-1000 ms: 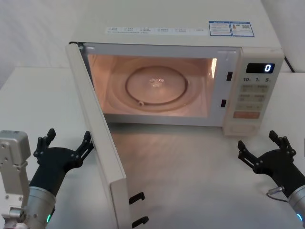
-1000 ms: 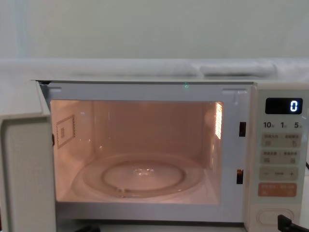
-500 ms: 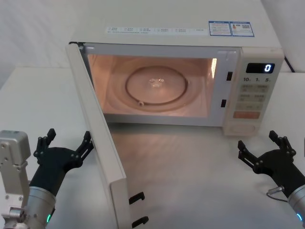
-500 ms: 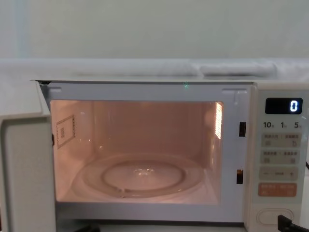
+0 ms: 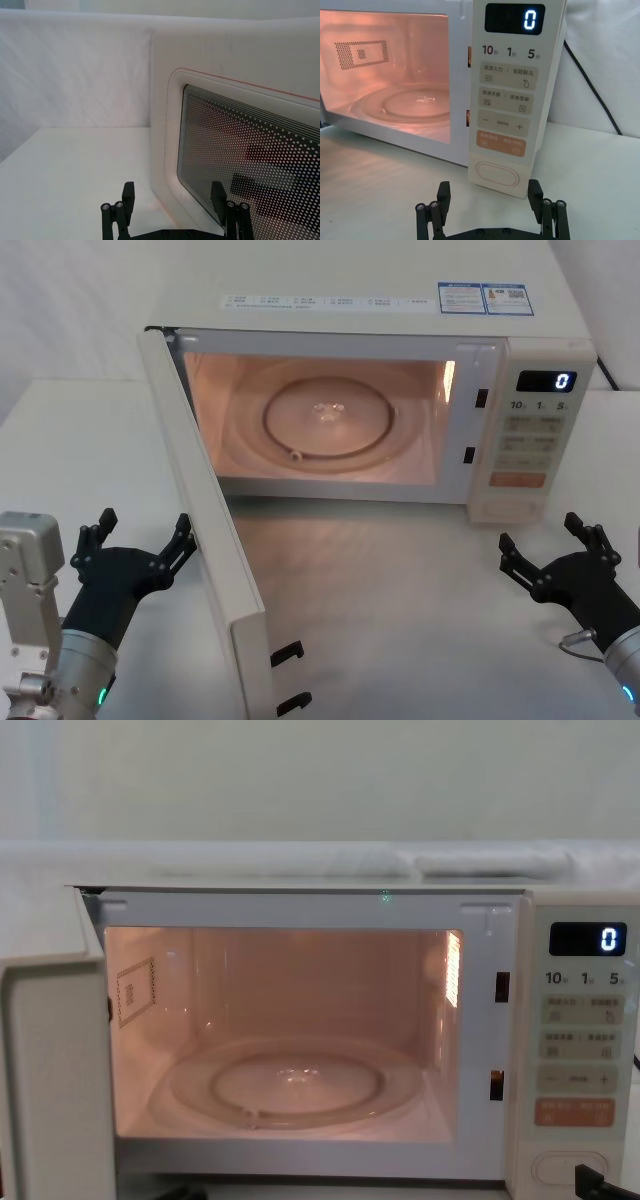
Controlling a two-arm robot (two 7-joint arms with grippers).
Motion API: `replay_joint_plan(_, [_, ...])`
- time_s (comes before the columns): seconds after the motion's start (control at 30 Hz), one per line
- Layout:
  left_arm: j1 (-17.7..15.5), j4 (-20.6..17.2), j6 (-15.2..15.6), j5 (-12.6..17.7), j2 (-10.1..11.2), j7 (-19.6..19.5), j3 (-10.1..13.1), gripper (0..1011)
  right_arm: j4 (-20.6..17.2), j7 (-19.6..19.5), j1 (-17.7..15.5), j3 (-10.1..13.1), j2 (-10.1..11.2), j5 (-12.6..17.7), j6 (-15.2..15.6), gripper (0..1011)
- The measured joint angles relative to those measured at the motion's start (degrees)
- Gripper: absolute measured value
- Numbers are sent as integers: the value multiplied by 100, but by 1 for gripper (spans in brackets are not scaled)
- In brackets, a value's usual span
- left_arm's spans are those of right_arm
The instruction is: Press the button to open the microwave door with one hand; close the microwave door with the other hand.
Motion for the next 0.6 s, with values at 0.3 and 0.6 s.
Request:
replay_joint_plan(0.3, [0, 0, 0, 0, 0, 0, 0, 1001, 0, 0, 0, 0, 0, 0, 0, 1002])
replay_joint_plan(0.6, [0, 0, 0, 0, 0, 0, 0, 1001, 0, 0, 0, 0, 0, 1, 0, 1002])
